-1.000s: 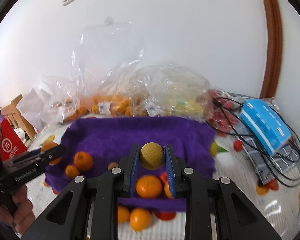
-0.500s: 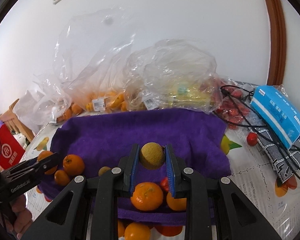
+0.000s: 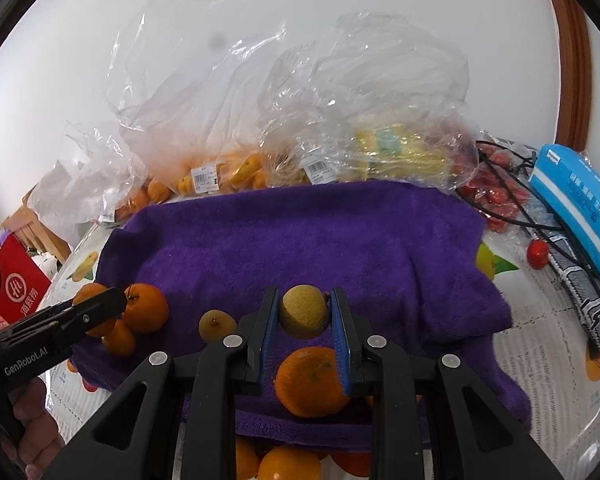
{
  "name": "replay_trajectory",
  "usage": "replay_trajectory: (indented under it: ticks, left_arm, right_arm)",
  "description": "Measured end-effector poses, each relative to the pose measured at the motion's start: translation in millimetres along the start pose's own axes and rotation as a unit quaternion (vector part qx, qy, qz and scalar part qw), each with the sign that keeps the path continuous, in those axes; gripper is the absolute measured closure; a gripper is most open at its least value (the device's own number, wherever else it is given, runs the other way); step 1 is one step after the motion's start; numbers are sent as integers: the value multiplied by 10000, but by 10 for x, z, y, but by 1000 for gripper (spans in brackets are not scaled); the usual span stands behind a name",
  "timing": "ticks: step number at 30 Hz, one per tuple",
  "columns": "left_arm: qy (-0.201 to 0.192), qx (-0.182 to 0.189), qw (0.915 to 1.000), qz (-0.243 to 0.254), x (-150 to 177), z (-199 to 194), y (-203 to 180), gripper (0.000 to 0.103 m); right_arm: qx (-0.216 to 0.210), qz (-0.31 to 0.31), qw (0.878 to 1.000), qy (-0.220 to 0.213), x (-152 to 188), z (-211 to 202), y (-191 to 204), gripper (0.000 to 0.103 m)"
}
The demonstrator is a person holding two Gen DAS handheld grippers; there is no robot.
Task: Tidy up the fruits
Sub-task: 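Open both tools to release the orange and yellow-green fruit onto the towel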
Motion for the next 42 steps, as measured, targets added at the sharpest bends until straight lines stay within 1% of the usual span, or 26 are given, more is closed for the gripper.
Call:
replay_trajectory:
  ticks: [11, 19, 24, 26, 27, 31, 34, 37, 39, 42]
  left_arm:
    - [-22, 44, 10000, -13, 4, 9, -20, 63]
    - [-11, 87, 9999, -76, 10, 57, -23, 63]
    - [8, 37, 10000, -57, 10, 73, -34, 63]
    - [23, 24, 9999, -95, 10, 73, -23, 61]
    - [12, 25, 9999, -119, 9, 65, -14, 58]
    - [-181, 55, 9995, -237, -29, -21, 35, 51]
    - [-346, 74, 9989, -313, -56, -103, 64, 48]
    - [-383, 98, 9987, -334, -70, -133, 73, 46]
    - [-374, 135, 9985, -384, -68, -133, 82, 46]
    - [-351, 168, 9983, -427, -66, -134, 100, 46]
  right_arm:
    - [52, -43, 10000, 51, 43, 83, 26, 78]
    - [8, -3, 10000, 20, 11, 31, 23, 78]
    - [25, -46, 10000, 28, 16, 21, 39, 78]
    - [34, -63, 10000, 48, 26, 25, 43, 78]
    - [46, -73, 9999, 55, 28, 28, 44, 78]
    - [70, -96, 9999, 68, 28, 29, 41, 76]
    - [75, -95, 9999, 69, 24, 27, 41, 75]
    - [94, -103, 9999, 55, 17, 18, 28, 74]
    - [115, -121, 9999, 21, 14, 5, 26, 70]
    - [163, -169, 9997, -58, 12, -24, 29, 69]
Point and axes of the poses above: each gripper's, at about its wrist camera, not at the fingertips, and z roughly the way its jaws point, y to its left, x to its underside, the point moved 4 cm from there along z, roughly the way its jaws point, and after that the axes turned 14 degrees about z, right-handed, at the moved point
